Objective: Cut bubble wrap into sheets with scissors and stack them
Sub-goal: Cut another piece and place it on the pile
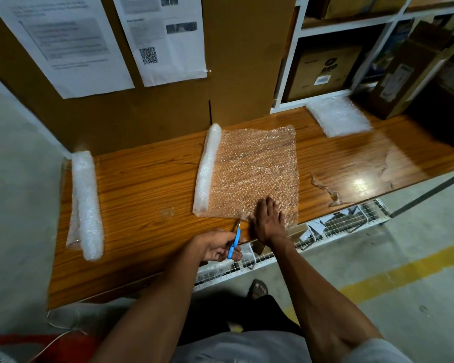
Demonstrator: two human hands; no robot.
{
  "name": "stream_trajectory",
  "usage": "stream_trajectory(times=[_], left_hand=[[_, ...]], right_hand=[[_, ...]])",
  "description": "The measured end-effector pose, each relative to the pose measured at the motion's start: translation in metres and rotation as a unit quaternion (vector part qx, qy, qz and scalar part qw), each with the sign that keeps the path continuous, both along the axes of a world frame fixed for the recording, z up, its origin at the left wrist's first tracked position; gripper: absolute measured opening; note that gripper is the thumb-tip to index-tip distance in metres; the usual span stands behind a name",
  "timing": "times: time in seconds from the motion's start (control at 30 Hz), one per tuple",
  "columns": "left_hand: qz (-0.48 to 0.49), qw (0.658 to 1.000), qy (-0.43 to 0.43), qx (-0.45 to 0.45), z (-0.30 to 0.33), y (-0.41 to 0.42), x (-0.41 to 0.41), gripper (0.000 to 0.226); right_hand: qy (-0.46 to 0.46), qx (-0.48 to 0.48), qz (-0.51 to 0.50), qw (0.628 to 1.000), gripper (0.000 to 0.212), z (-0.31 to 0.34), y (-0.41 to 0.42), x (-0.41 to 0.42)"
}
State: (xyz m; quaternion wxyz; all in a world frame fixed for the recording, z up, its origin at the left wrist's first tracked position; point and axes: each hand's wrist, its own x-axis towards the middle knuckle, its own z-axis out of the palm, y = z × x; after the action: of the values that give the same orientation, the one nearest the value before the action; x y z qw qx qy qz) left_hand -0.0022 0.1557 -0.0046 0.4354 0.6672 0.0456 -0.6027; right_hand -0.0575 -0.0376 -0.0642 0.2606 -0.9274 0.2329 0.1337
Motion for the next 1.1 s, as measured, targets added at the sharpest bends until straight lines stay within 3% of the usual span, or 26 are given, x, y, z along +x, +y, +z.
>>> stream_trajectory(times=[0.3,0.43,0.87,1.1], left_hand=[[0.042,0.999,-0.030,-0.004,-0.012,-0.008,-0.008,0.026],[0.087,0.996,-0.037,0.008,-0.015,-0.011,-0.014,0.009],[0.061,0.998,0.004,0.027,-0.012,-0.022,-0.003,0.023],[0.043,0.998,0.030,0.026,-0.003,-0.031,0.000,0.018]], right_hand=[[0.040,-0.019,0.028,0.999,0.081,-0.005,-0.003,-0.001],[0.055,-0.021,0.047,0.997,0.087,-0.004,-0.009,-0.005],[0.071,-0.023,0.052,0.996,0.092,0.000,-0.013,-0.006],[0.083,-0.027,0.058,0.994,0.092,-0.003,-0.015,-0.004]])
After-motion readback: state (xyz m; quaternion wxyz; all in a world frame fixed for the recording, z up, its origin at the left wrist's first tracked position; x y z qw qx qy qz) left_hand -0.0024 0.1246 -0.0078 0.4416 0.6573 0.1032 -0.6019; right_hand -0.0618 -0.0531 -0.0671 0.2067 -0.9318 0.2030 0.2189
